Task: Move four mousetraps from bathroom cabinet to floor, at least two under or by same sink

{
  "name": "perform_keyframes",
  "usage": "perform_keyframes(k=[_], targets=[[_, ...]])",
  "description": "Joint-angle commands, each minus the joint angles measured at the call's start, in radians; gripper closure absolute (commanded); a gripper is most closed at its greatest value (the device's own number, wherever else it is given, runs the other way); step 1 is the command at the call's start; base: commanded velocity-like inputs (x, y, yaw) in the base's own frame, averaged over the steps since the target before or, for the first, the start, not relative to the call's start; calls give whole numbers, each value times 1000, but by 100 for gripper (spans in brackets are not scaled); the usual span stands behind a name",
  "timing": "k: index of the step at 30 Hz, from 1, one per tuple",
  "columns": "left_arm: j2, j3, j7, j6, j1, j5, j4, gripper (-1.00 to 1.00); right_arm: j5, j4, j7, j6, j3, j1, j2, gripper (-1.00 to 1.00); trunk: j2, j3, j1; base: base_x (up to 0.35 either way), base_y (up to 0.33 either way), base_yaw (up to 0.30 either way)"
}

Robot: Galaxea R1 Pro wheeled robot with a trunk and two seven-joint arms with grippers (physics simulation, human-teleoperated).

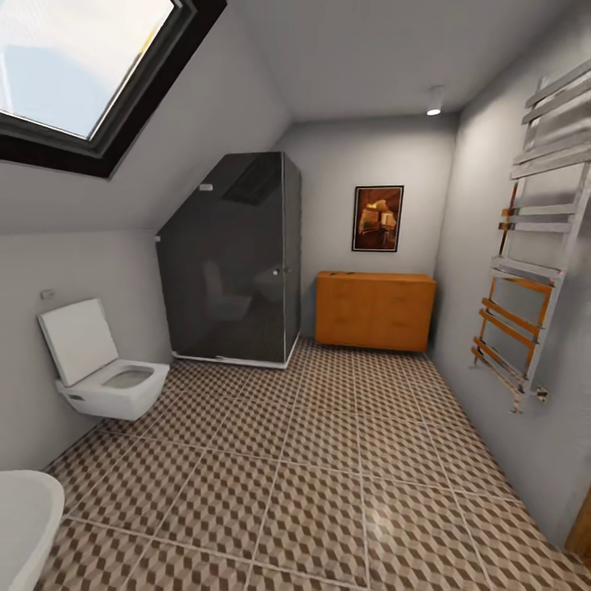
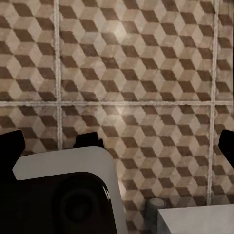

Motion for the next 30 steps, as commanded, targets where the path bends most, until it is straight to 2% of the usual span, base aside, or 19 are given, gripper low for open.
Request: perform_keyframes(k=[1,30], targets=[[0,-9,3,-2,0,7,0,-100,-8,3,0,-5,8,-2,0,-100,-1,-1,1,314,0,-295],[1,-10,4,-2,0,7,0,-100,-7,3,0,-5,8,-2,0,-100,-1,-1,1,321,0,-295]])
